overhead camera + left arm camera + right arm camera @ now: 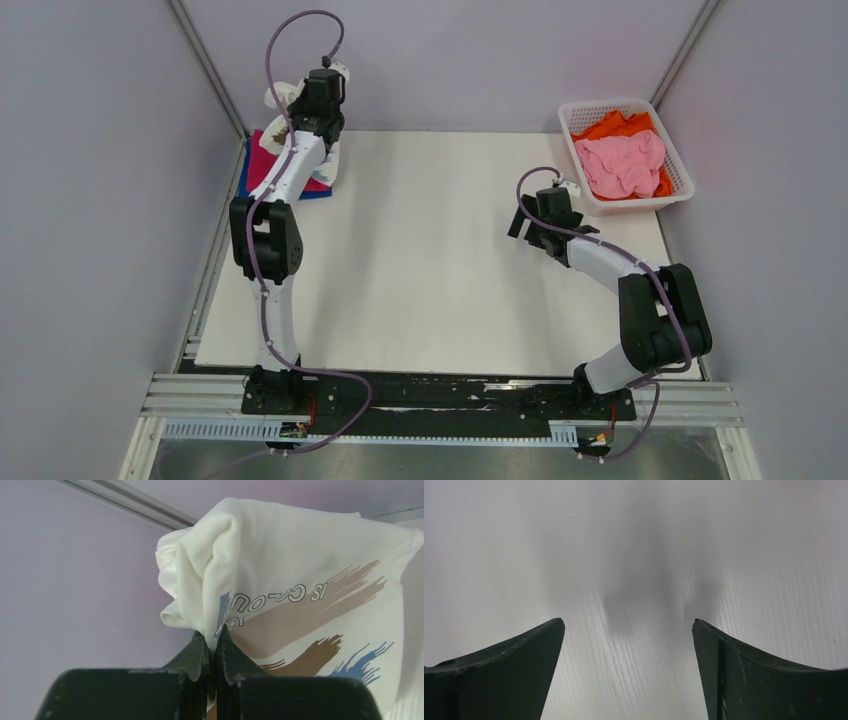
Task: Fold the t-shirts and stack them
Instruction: Put the neatly folded tshirt into the corner of the board with the left arm
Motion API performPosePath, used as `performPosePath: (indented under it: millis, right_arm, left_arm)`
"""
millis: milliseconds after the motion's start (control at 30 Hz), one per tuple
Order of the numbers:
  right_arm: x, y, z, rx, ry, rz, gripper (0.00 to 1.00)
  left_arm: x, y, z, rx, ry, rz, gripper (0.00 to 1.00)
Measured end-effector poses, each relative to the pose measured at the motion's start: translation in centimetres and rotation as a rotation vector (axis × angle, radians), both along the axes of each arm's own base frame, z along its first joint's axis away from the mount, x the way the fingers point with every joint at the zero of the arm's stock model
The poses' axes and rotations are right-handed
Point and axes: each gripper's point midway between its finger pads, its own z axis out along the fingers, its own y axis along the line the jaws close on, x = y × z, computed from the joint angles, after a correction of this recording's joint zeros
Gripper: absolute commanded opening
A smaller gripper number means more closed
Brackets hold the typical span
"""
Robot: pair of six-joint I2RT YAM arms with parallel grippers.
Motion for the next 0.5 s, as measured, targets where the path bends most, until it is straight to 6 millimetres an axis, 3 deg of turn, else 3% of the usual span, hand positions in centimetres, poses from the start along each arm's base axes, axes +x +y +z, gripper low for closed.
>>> performPosePath:
  millis: [367, 433, 467, 500]
  right_arm:
    - [-0.2, -0.8, -0.2, -0.035, 0.015, -0.03, 1.0]
    - [-0.2, -0.9, -0.3, -0.041, 0.017, -0.035, 1.0]
    - [-0.2, -1.0, -0.3, -0.043, 0.017, -0.036, 1.0]
    - [-0.3, -1.0, -0.3, -0.044, 0.019, -0.038, 1.0]
  left_arm:
    - [2.1, 7.4, -7.2, -0.018, 0.087, 0.096, 0.03]
    - [2.3, 8.9, -8.3, -0.027, 0.089, 0.116, 0.26]
    - [2.4, 9.7, -8.9, -0.037, 0.092, 0.126, 0.66]
    - [2.5, 10.4, -9.3, -0.041, 0.095, 0.132, 0.91]
